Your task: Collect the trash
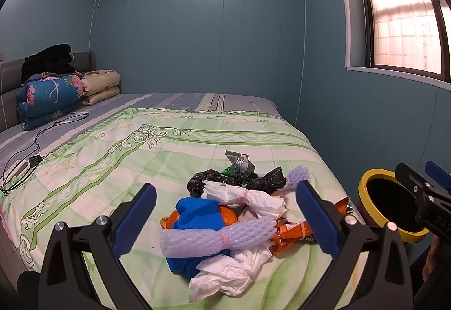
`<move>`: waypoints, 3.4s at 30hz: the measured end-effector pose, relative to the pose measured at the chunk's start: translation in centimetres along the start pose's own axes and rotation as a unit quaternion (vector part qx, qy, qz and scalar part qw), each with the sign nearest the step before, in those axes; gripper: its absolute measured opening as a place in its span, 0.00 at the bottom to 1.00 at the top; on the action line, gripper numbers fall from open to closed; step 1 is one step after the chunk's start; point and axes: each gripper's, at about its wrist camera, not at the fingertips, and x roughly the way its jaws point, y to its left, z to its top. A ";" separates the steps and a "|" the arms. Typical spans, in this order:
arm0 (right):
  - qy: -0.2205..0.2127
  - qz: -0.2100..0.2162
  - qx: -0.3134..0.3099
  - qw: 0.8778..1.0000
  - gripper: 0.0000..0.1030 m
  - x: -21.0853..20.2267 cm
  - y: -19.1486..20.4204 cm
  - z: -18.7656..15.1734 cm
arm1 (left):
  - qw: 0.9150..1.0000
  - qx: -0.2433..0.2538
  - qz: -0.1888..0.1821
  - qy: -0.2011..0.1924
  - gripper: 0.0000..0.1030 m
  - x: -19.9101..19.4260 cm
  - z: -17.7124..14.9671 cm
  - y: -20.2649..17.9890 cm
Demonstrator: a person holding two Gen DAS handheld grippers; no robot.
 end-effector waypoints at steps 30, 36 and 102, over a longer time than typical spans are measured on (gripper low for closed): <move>0.004 -0.003 0.002 1.000 0.92 0.4 0.0 0.0 | 1.000 -0.004 -0.005 0.004 0.93 0.2 -0.2 -0.1; -0.017 -0.031 0.017 0.999 0.92 0.8 -0.9 1.0 | 1.000 -0.009 0.001 0.001 0.93 0.8 0.0 0.4; 0.284 0.268 -0.221 0.894 0.12 14.6 3.5 -3.7 | 0.958 0.069 -0.157 0.230 0.26 5.9 -7.5 1.6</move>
